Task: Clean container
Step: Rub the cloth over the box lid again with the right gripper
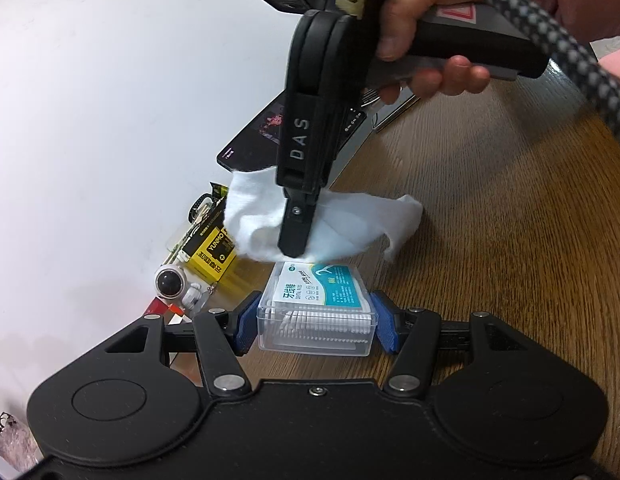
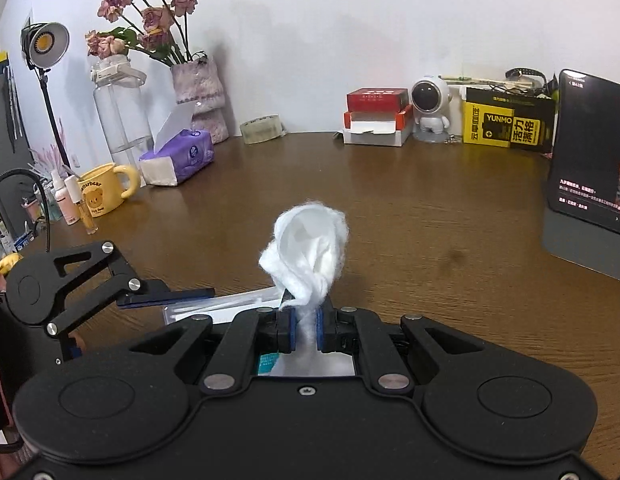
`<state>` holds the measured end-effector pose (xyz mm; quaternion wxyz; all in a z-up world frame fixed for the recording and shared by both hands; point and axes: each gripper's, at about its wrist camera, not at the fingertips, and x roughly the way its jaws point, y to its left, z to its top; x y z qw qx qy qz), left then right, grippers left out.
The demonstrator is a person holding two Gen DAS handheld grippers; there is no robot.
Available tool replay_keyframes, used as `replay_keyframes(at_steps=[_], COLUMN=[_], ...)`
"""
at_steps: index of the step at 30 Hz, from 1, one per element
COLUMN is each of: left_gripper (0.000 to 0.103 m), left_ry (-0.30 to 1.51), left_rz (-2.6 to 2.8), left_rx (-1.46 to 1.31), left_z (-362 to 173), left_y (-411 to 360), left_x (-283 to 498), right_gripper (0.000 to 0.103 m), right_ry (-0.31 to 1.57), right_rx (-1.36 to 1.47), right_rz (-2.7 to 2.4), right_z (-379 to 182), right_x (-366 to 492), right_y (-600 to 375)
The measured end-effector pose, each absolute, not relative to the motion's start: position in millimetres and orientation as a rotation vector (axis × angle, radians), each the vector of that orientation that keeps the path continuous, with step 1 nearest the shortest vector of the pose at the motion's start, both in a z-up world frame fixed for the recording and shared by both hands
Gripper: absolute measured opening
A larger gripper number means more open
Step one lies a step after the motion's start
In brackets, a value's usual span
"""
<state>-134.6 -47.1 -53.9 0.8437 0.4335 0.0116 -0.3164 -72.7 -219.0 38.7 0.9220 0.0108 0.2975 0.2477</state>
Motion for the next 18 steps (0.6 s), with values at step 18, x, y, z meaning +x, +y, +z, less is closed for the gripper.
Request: replay_keyframes(at_steps=[18], left_gripper=[0.057], left_ry=[0.023], left_rz=[-0.667], left_rx=[0.916], left_z=[-54], left_y=[-47], left_x=[-139], right_gripper=[0.009], right_ry=[0.684], right_rx=[-0.019], right_rz=[0.62], right_z=[29], right_x=[-119], right_y=[-201])
